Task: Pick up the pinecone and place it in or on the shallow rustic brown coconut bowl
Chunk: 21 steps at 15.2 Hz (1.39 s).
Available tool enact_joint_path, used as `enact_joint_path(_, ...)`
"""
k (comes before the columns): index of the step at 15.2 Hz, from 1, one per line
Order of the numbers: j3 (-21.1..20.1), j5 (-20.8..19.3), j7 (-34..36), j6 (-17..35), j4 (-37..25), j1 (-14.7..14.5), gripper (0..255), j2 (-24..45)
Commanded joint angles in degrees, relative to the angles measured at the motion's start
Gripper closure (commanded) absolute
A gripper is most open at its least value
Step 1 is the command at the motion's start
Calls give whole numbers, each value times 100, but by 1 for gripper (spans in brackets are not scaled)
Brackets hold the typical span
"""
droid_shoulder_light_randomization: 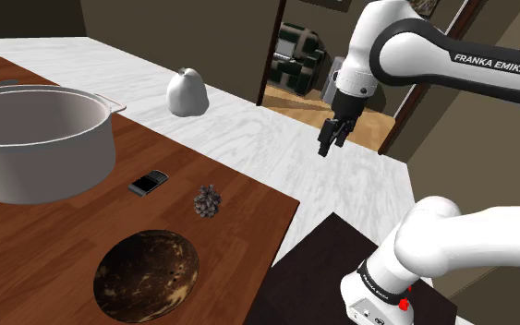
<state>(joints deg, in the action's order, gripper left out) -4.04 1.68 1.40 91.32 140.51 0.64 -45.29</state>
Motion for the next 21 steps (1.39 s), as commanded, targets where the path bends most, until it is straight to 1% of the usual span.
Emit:
enact_joint_path(1,0,0,0,0,0,0,0,0)
enact_joint_path(7,-767,279,903,584,-300,-115,0,1018)
enact_joint_path(12,-1357,299,1679,1000,-773,-136,0,2043)
enact_joint_path(16,-1781,138,2344,1250,-1293,-132,0,2960)
enact_joint_path(21,-2193,-298,3232,1406,-2121,-191,0,4221)
